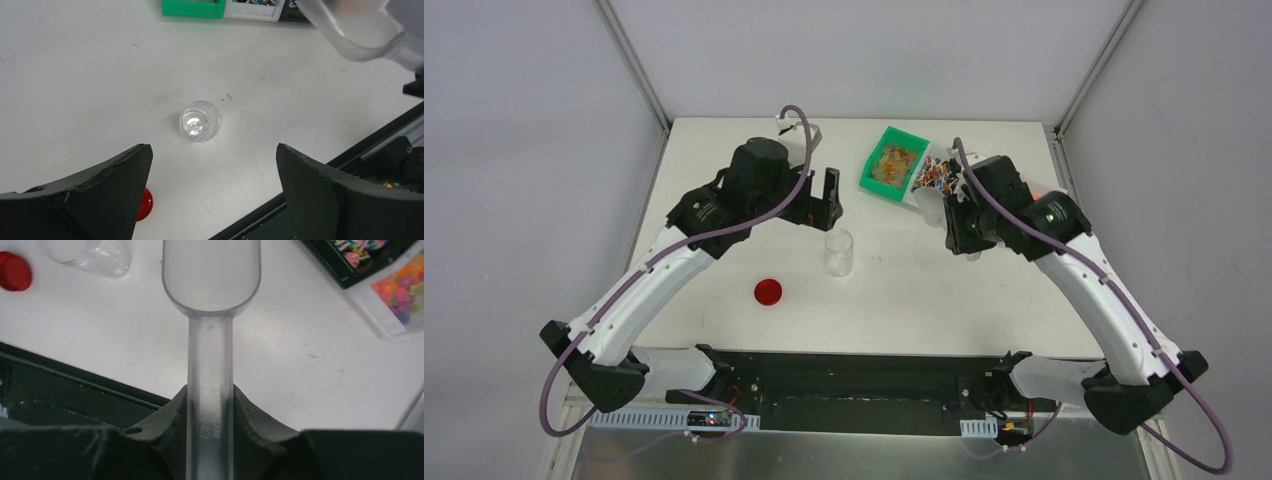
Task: Pack the candies
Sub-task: Scoop the fake candies from the storage box.
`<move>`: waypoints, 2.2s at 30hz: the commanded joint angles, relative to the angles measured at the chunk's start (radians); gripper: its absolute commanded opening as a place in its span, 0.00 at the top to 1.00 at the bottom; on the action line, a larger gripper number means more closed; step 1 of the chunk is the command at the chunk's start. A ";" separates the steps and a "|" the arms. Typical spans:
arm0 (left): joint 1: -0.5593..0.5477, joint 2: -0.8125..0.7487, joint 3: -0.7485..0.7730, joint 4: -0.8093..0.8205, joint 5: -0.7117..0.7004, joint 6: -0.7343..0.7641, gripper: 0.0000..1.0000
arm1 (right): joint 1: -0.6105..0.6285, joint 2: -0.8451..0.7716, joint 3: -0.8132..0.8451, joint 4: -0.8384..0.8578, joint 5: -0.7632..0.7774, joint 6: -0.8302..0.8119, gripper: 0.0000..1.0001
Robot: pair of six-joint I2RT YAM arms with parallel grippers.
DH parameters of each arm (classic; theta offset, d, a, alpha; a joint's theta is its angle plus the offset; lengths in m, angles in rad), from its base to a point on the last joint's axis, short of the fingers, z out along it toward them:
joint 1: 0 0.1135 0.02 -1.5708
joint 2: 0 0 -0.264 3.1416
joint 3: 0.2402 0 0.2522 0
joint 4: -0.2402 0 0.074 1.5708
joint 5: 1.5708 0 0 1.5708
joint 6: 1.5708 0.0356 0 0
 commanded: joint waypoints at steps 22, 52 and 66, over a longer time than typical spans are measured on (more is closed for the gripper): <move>0.001 -0.234 -0.400 -0.038 -0.155 0.187 0.05 | -0.655 0.472 0.344 -0.402 0.073 -0.120 1.00; 0.001 -0.325 -0.421 -0.025 -0.222 0.193 0.04 | -0.771 0.756 0.462 -0.371 0.042 -0.147 1.00; 0.001 -0.338 -0.423 -0.024 -0.252 0.193 0.03 | -0.785 0.778 0.355 -0.222 0.082 -0.137 1.00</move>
